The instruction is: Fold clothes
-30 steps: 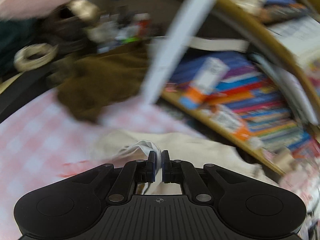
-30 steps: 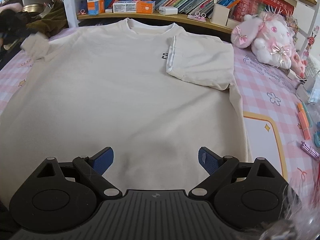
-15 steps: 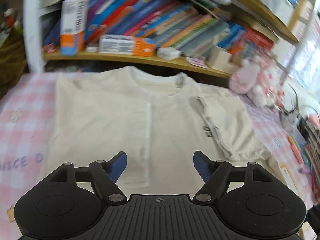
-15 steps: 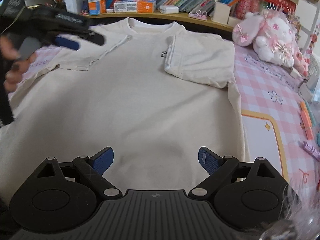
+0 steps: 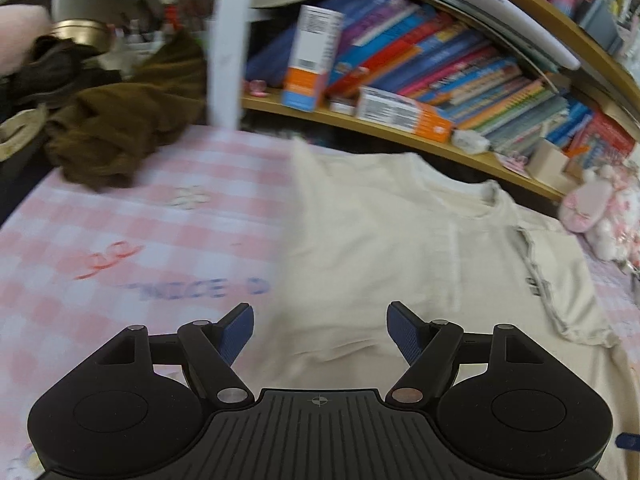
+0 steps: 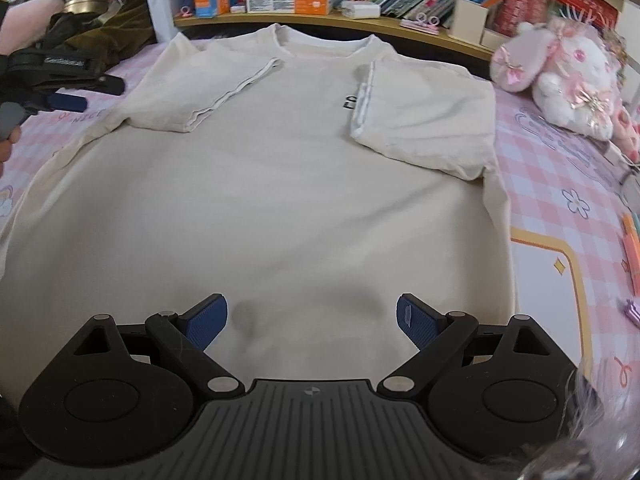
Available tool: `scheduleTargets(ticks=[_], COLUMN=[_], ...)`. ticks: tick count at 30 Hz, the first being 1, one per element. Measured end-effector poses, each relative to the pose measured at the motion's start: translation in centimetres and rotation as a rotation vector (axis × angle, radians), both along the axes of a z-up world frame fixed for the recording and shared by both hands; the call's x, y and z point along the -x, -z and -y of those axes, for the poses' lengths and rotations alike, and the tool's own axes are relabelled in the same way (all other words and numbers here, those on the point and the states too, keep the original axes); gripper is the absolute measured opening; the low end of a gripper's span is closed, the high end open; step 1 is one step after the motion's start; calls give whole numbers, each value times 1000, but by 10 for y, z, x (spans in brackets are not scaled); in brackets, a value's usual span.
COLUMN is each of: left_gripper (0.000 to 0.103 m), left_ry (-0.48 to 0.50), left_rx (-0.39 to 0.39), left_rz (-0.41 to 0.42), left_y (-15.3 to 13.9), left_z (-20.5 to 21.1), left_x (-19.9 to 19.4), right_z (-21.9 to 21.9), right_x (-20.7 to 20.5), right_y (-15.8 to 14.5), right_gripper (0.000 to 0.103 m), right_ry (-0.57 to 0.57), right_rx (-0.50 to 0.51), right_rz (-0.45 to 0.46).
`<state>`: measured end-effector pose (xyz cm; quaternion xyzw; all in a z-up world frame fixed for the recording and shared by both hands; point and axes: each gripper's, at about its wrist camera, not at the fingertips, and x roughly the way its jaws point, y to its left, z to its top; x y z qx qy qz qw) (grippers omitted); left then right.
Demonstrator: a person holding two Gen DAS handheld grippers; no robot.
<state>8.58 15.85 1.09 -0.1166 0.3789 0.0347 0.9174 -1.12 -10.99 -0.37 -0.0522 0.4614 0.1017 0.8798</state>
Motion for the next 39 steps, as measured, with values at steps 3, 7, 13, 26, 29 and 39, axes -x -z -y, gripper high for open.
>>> scheduleTargets(ticks=[3, 7, 13, 26, 29, 39], left_gripper=[76, 76, 75, 73, 73, 62], left_ry=[-52, -111, -134, -44, 13, 100], left_rx=[9, 29, 31, 54, 64, 107], left_rz=[3, 15, 40, 69, 76, 42], left_y=[1, 2, 3, 8, 11, 25], left_z=[-18, -33, -42, -67, -62, -45], left_x=[14, 29, 48, 0, -32, -130], right_z=[-3, -11, -24, -30, -29, -33], right_x=[-2, -2, -2, 12, 16, 37], right_y=[1, 2, 2, 1, 0, 2], right_gripper=[92, 92, 92, 92, 92, 92], right_ry=[-16, -36, -65, 33, 74, 156], right_rx=[9, 20, 38, 96, 111, 183], right_rz=[-9, -15, -19, -7, -2, -28])
